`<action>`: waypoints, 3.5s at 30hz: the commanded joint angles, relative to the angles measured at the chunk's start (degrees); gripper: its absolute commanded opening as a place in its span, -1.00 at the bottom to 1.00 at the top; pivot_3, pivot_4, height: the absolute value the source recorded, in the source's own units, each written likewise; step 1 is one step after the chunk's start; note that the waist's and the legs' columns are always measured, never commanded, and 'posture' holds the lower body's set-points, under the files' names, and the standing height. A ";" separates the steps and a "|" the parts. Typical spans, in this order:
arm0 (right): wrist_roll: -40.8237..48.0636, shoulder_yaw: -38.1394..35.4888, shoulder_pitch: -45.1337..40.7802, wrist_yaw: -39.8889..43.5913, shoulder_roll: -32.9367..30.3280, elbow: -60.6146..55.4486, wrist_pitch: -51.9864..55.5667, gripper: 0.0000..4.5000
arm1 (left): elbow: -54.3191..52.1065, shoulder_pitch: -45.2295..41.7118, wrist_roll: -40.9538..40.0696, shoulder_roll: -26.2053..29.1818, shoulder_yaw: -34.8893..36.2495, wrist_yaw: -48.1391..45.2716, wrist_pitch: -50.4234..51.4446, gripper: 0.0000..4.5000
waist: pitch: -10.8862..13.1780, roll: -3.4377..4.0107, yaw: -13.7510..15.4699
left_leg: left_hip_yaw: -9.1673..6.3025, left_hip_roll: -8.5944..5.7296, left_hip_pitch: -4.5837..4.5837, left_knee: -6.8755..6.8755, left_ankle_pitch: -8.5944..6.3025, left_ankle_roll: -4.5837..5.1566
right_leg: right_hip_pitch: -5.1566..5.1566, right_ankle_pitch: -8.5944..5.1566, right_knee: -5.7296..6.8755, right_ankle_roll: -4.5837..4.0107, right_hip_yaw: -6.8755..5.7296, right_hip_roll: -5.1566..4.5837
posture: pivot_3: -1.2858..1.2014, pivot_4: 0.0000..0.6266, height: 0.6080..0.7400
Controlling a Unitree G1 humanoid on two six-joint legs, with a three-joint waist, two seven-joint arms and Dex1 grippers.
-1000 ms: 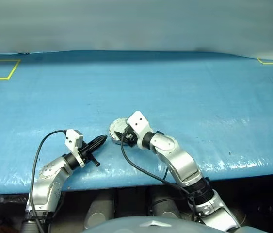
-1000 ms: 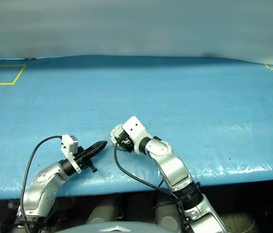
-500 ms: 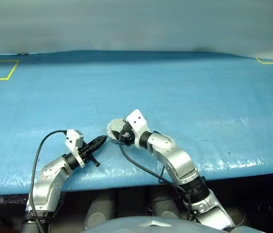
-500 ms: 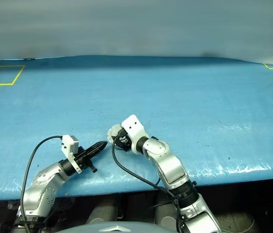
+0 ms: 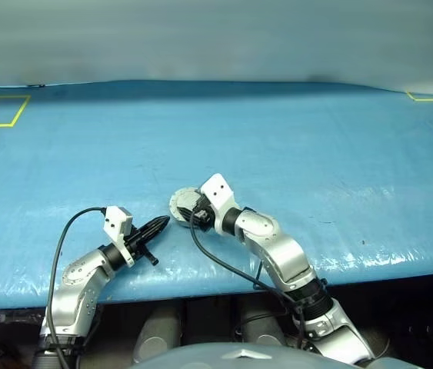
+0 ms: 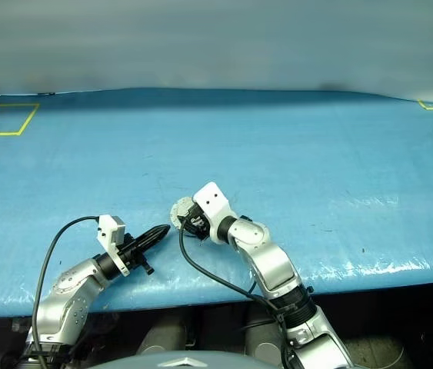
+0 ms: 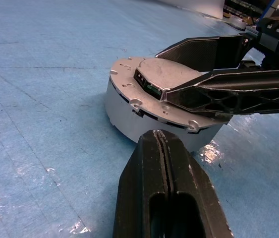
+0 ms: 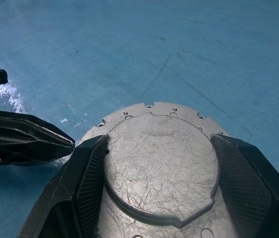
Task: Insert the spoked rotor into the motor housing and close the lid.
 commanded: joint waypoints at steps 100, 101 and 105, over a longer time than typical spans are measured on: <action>-2.21 0.96 -4.27 9.42 -6.88 8.32 -7.51 0.34 | -1.54 0.18 0.02 -0.53 -0.53 -0.28 -1.52 -1.00 | -0.07 0.03 0.57 | 0.00 -0.01 0.07 0.01 -0.03 -0.01 | 0.09 0.00 -0.03 -0.01 -0.15 -0.10 | 0.03 -0.52 1.00; -1.83 0.63 -4.24 9.44 -6.56 8.90 -7.59 0.34 | -1.56 0.17 0.03 -0.55 -0.55 -0.26 -1.50 -1.00 | -0.07 0.03 0.54 | 0.00 -0.01 0.08 0.01 -0.03 -0.01 | 0.10 0.00 -0.03 -0.01 -0.15 -0.09 | 0.03 -0.52 1.00; -1.70 0.16 -4.14 9.26 -5.77 10.14 -8.20 0.34 | -1.58 0.18 0.04 -0.59 -0.58 -0.21 -1.51 -1.00 | -0.07 0.03 0.39 | 0.00 0.02 0.13 0.01 -0.02 -0.01 | 0.13 0.00 -0.01 -0.01 -0.14 -0.07 | 0.03 -0.52 1.00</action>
